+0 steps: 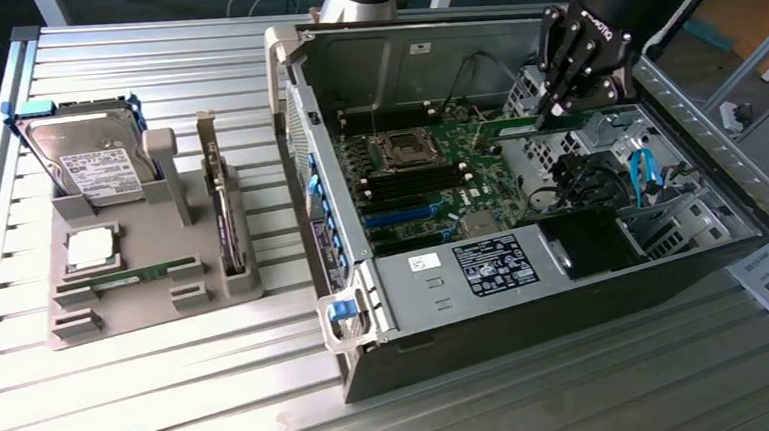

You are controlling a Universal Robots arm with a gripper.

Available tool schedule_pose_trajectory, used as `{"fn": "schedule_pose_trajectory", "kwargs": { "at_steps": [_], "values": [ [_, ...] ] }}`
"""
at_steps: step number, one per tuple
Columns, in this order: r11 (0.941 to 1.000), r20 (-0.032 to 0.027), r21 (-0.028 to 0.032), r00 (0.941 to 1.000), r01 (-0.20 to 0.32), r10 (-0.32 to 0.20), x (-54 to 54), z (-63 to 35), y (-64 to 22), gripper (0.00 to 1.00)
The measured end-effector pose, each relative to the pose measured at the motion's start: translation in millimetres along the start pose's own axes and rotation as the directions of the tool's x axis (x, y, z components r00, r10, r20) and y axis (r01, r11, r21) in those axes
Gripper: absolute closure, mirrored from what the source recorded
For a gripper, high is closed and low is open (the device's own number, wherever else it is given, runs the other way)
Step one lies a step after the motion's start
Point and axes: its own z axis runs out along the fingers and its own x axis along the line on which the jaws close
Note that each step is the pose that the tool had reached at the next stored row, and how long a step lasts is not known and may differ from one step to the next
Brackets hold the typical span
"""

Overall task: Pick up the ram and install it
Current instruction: 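Insert the ram into the slot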

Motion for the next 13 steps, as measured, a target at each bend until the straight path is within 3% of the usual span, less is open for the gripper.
{"fn": "schedule_pose_trajectory", "kwargs": {
  "at_steps": [5,13],
  "values": [
    [0.9999,0.0003,0.0003,0.9999,-0.011,0.011,-8.4,10.5,6.3,0.86],
    [0.9996,0.0007,0.0008,0.9996,-0.028,0.028,-15.9,26.6,35.8,0.86]
  ]
}}
